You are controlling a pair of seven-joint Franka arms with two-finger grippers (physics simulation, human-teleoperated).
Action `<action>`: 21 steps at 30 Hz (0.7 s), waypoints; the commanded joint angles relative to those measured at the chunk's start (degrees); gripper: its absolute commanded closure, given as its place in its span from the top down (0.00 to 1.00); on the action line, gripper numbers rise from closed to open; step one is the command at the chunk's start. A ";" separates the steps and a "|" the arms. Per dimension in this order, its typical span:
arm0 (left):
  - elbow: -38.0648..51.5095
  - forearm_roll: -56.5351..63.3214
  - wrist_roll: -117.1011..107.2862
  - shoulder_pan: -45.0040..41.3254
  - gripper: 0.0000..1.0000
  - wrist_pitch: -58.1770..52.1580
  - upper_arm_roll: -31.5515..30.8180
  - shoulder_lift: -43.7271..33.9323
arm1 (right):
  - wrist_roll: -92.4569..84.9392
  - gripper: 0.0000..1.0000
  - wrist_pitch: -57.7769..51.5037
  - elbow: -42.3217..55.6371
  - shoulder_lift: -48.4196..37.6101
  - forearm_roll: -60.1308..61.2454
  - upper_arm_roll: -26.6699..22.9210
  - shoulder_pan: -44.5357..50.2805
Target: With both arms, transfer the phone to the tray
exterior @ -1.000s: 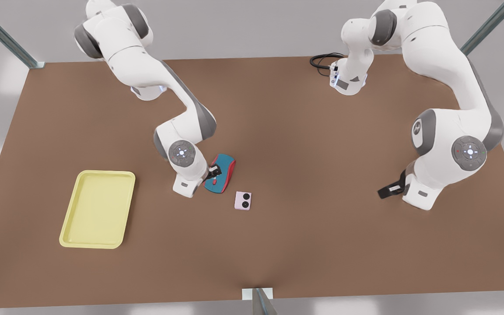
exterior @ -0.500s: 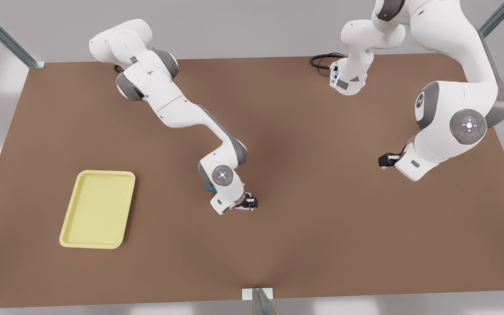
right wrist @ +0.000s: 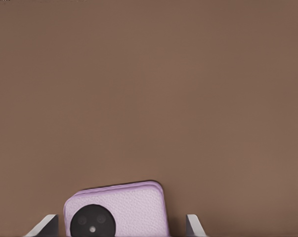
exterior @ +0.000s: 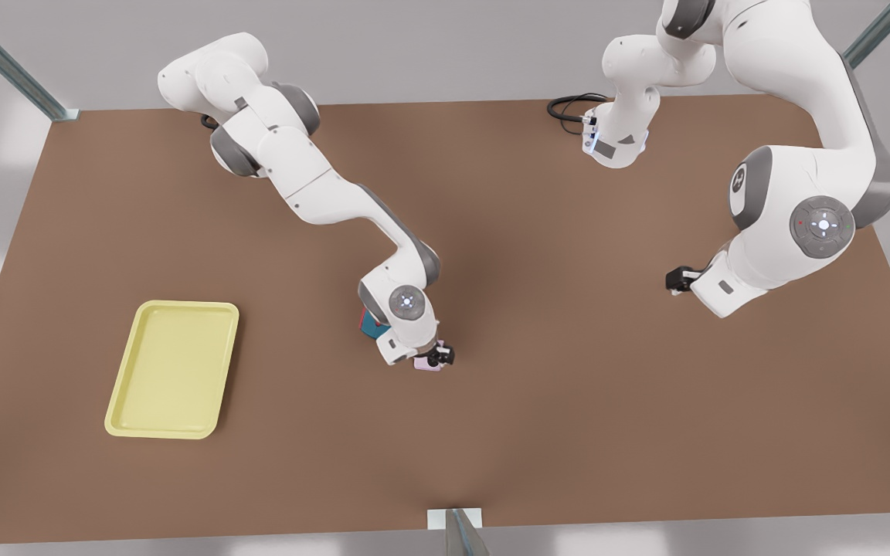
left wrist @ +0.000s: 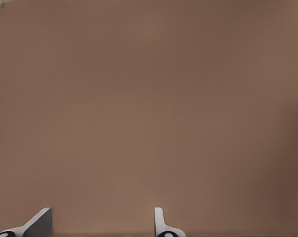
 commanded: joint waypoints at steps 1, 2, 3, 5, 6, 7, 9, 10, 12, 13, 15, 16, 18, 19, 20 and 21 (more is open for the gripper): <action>0.03 0.04 4.64 0.00 1.00 -0.04 -0.01 -0.11 | 9.66 0.93 0.00 0.01 0.09 -0.05 -0.07 0.00; 0.03 0.04 4.55 -0.09 1.00 -0.04 -0.01 -0.02 | 9.83 0.93 0.00 0.36 0.18 0.03 0.02 0.09; 0.03 0.04 4.46 -0.18 1.00 -0.04 -0.01 -0.02 | 9.83 0.94 0.00 0.36 0.18 0.03 0.02 0.09; 0.11 0.04 4.37 -0.35 1.00 -0.04 -0.01 -0.11 | 9.75 0.94 0.00 0.44 0.09 0.12 0.02 0.18; 0.11 0.04 4.37 -0.35 1.00 -0.04 -0.01 -0.02 | 9.83 0.94 0.09 0.44 0.18 0.12 -0.07 0.88; 0.11 0.04 4.37 -0.35 1.00 0.05 -0.01 -0.02 | 9.74 0.94 -0.08 1.06 0.27 0.12 -0.07 0.88; 0.11 0.04 4.37 -0.35 1.00 0.05 -0.01 0.15 | 9.66 0.94 0.00 1.50 1.06 0.03 -0.07 0.97; 0.11 0.12 4.37 -0.35 1.00 0.14 -0.01 0.42 | 9.57 0.94 0.09 1.50 1.32 0.03 -0.07 1.23; 0.11 0.12 4.29 -0.35 1.00 0.14 -0.01 0.42 | 7.64 0.94 0.09 1.06 1.41 -0.05 -0.07 1.23; 0.11 0.21 4.29 -0.35 1.00 0.14 -0.01 0.42 | 7.29 0.92 0.09 1.06 1.41 -0.05 -0.07 1.23; 0.11 0.30 4.29 -0.35 1.00 0.14 -0.01 0.42 | 5.53 0.91 0.09 0.97 1.41 -0.05 -0.07 1.23; 0.11 0.30 4.29 -0.35 1.00 0.14 -0.01 0.42 | 5.35 0.90 0.09 0.97 1.32 0.03 -0.07 1.15; 0.11 0.30 4.29 -0.35 1.00 0.14 -0.01 0.42 | 5.35 0.86 0.09 0.97 1.32 0.03 -0.33 1.15; 0.11 0.39 4.29 -0.35 1.00 0.14 -0.01 0.51 | 5.35 0.83 0.09 0.97 1.32 0.03 -0.33 1.15; 0.11 0.30 4.29 -0.35 1.00 0.14 -0.01 0.51 | 5.35 0.81 0.09 0.97 1.23 0.03 -0.33 1.15; 0.20 0.30 4.29 -0.35 1.00 0.14 -0.01 0.77 | 5.35 0.81 0.09 0.88 1.32 0.03 -0.33 1.06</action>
